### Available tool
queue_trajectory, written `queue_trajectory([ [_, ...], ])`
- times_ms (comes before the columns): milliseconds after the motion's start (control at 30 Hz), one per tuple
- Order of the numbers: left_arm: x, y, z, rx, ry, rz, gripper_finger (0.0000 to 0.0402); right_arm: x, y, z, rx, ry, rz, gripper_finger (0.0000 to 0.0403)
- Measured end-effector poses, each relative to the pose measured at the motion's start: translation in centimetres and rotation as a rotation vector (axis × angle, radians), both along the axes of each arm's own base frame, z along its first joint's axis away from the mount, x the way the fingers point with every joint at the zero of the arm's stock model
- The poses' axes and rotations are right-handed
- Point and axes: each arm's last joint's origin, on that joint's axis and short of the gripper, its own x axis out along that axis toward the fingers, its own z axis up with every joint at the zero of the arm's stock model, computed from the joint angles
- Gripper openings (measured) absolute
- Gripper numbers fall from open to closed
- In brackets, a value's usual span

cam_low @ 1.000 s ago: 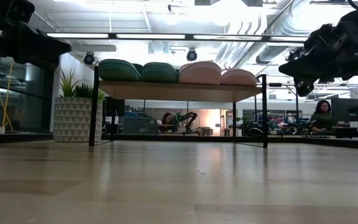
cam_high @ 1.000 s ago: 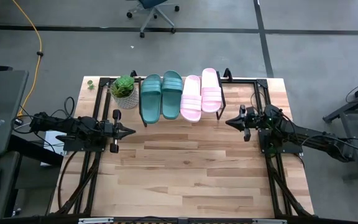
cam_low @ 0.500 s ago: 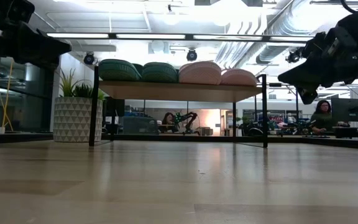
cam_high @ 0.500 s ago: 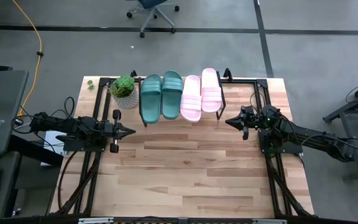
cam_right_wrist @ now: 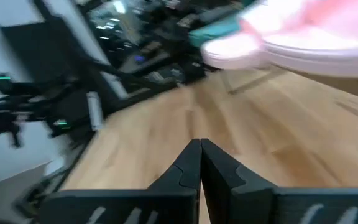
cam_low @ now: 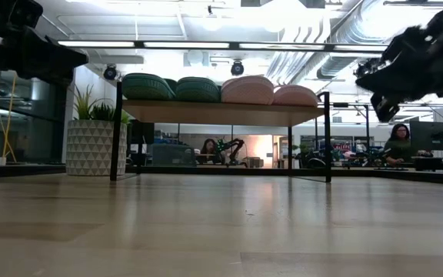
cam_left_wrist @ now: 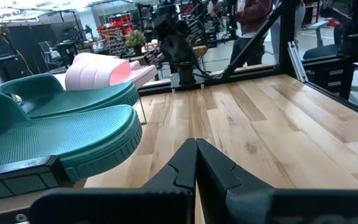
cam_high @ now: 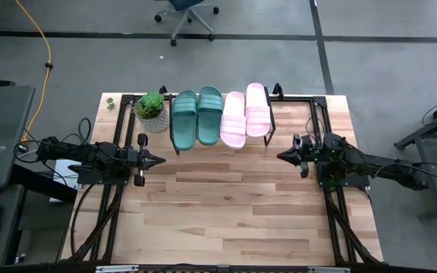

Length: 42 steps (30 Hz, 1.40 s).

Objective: Pick and place slides into the shelf
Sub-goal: Return to Home Position

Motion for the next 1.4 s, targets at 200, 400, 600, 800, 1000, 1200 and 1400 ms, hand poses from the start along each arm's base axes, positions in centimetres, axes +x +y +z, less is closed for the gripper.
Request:
queue_trajectory([
  [200,0.0,0.0,0.0,0.0,0.0,0.0,0.0001,-0.4,1.2,0.7,-0.019,-0.086,0.114,0.0],
  [400,0.0,0.0,0.0,0.0,0.0,0.0,0.0001,-0.9,1.9,1.4,-0.033,-0.169,0.182,0.0],
  [600,0.0,0.0,0.0,0.0,0.0,0.0,0.0001,-1.0,2.2,1.4,-0.033,-0.176,0.208,0.0],
  [800,0.0,0.0,0.0,0.0,0.0,0.0,0.0001,-1.0,2.4,1.4,-0.029,-0.173,0.235,0.0],
  [1000,0.0,0.0,0.0,0.0,0.0,0.0,0.0001,-1.0,2.4,1.4,-0.029,-0.169,0.235,0.0],
  [1200,0.0,0.0,0.0,0.0,0.0,0.0,0.0001,-1.0,2.4,1.4,-0.029,-0.169,0.235,0.0],
  [1400,0.0,0.0,0.0,0.0,0.0,0.0,0.0001,-1.0,2.4,1.4,-0.029,-0.168,0.234,0.0],
])
